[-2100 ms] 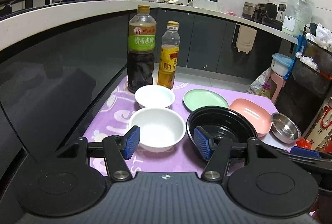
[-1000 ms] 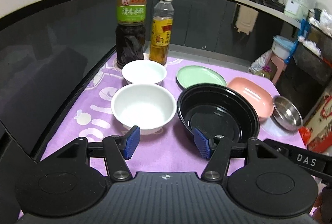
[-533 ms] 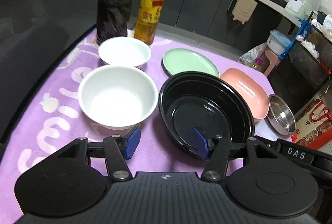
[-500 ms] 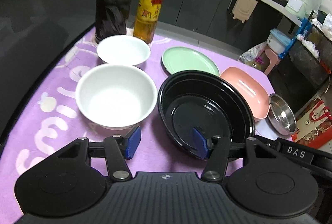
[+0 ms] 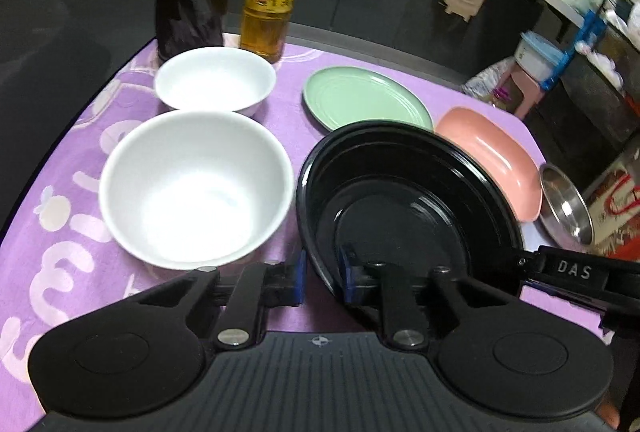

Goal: Organize plates and bowls

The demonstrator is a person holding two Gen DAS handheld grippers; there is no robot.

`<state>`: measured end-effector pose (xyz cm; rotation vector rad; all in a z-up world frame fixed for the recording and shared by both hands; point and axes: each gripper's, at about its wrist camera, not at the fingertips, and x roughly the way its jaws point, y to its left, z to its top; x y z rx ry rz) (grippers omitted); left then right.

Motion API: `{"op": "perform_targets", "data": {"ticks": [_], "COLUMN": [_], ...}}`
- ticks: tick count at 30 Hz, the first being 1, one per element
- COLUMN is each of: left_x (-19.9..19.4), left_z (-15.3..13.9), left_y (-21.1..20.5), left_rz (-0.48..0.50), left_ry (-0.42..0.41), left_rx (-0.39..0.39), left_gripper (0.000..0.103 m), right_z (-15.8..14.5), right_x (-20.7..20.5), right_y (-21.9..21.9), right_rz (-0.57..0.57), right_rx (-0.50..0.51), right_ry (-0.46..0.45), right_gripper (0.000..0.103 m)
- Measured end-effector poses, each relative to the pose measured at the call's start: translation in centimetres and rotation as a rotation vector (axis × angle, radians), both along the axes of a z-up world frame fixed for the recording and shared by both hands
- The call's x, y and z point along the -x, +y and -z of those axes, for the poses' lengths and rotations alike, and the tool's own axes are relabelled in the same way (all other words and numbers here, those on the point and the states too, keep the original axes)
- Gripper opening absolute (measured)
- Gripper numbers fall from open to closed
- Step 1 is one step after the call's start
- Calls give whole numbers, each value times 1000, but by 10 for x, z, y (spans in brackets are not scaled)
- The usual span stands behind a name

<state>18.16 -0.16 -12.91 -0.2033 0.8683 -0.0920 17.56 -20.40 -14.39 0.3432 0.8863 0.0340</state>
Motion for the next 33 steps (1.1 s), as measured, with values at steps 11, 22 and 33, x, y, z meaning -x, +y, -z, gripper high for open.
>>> {"op": "perform_targets", "data": {"ticks": [11,22,33], "left_x": [38,88,134], "left_z": [-26,-40,-48], "left_y": [-3,1,12], "left_rz": [52,55,57], "left_ry": [-81,-104,-157], "left_rx": [-37,-62,-94], "left_gripper": [16,16,16], "right_z": [-18,-37,-48], "right_x": [30,74,112], "right_y": [1,10,25], "right_rz": [-29,-56,-101], "right_rx": [5,13,23], "right_ry": [-32,-73,-93], "right_gripper": [13,13,16]}}
